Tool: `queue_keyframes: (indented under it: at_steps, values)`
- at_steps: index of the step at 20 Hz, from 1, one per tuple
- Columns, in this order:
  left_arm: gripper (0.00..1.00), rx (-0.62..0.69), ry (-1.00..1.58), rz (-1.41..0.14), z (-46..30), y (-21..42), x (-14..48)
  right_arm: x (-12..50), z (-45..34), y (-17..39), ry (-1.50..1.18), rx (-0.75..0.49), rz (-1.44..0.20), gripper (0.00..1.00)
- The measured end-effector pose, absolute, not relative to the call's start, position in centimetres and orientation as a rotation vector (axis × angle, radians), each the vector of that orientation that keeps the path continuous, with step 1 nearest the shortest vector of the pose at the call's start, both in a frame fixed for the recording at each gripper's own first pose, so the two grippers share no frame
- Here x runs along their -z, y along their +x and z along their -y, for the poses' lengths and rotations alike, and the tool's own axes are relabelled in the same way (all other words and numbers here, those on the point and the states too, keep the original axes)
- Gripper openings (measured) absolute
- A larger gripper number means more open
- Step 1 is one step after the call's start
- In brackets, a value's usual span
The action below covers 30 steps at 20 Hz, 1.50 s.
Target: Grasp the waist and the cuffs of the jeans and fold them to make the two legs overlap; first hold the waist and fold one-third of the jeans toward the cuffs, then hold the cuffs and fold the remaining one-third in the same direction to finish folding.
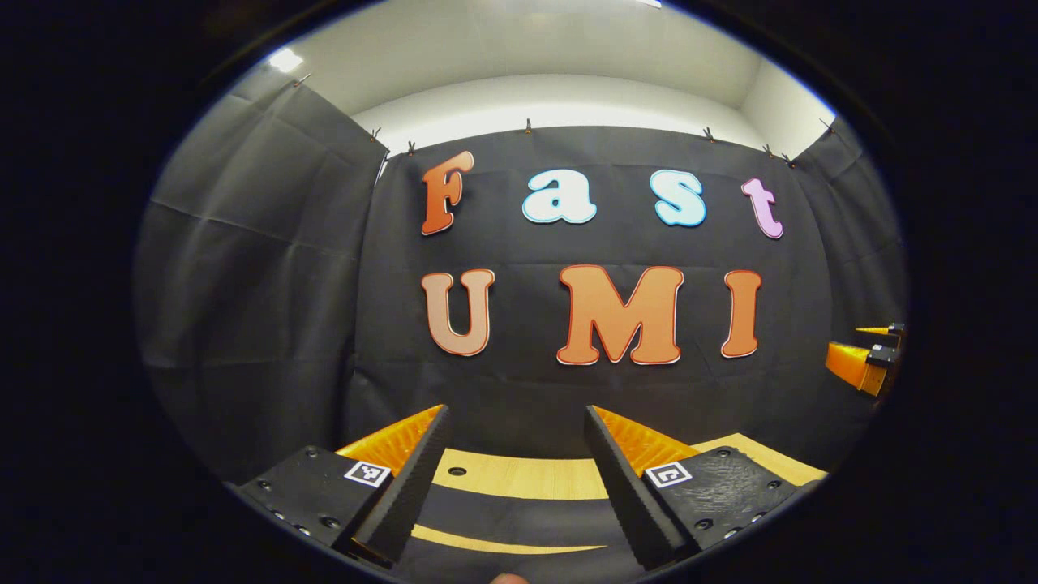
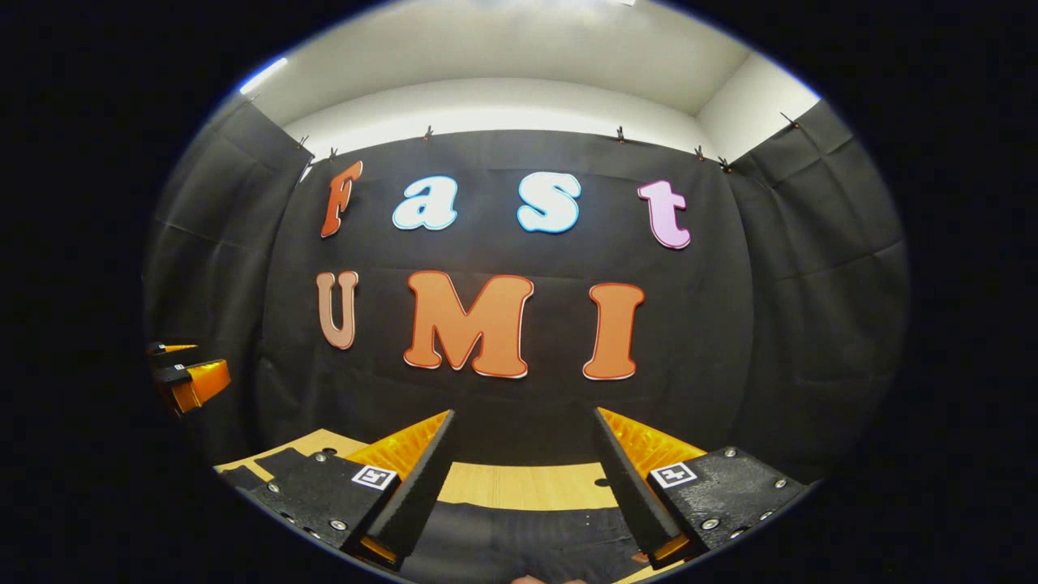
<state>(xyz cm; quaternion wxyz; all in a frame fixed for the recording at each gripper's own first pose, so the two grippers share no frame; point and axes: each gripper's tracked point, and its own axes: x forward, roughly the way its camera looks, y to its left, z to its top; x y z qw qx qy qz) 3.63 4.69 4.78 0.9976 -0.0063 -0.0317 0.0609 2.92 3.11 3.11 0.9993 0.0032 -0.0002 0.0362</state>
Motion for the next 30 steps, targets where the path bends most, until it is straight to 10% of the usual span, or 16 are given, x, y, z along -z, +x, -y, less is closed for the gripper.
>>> queue_keyframes:
  at_steps: [30]
  values:
    - [0.97, -0.651, -0.528, -1.012, -19.4, 2.2, 28.2, 32.2, 11.8, 2.8, 0.454, 0.206, -1.155, 0.98]
